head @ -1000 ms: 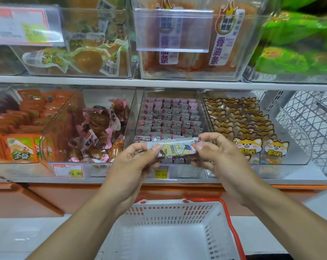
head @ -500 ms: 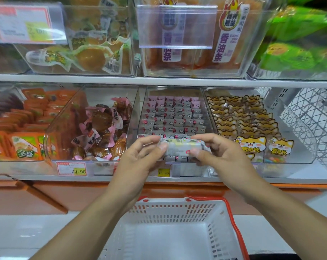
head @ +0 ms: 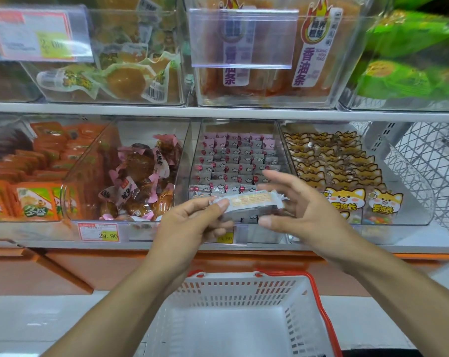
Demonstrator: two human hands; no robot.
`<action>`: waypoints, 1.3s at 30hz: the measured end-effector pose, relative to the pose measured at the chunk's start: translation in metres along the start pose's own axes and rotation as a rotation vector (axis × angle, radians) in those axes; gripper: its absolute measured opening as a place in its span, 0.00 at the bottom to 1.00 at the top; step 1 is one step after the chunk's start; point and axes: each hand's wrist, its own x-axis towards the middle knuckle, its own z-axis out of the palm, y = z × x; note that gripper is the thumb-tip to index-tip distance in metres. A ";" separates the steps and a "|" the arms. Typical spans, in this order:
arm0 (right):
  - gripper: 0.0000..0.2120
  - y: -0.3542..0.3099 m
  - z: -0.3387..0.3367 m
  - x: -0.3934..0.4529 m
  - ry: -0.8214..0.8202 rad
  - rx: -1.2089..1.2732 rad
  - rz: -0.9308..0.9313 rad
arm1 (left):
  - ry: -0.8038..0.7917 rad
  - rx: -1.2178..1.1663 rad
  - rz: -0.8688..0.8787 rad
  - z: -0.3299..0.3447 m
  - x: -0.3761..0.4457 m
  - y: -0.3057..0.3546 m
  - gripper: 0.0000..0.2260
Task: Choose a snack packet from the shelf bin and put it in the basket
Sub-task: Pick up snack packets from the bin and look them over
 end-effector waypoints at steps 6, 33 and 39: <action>0.18 0.001 0.005 -0.004 0.089 -0.017 -0.030 | -0.030 0.042 -0.032 0.003 0.001 -0.001 0.20; 0.11 -0.009 -0.019 0.025 0.600 -0.106 -0.196 | 0.055 0.625 0.300 0.005 0.004 -0.030 0.13; 0.12 -0.002 -0.033 0.050 0.695 -0.359 -0.208 | -0.056 1.059 0.462 0.008 0.000 -0.032 0.18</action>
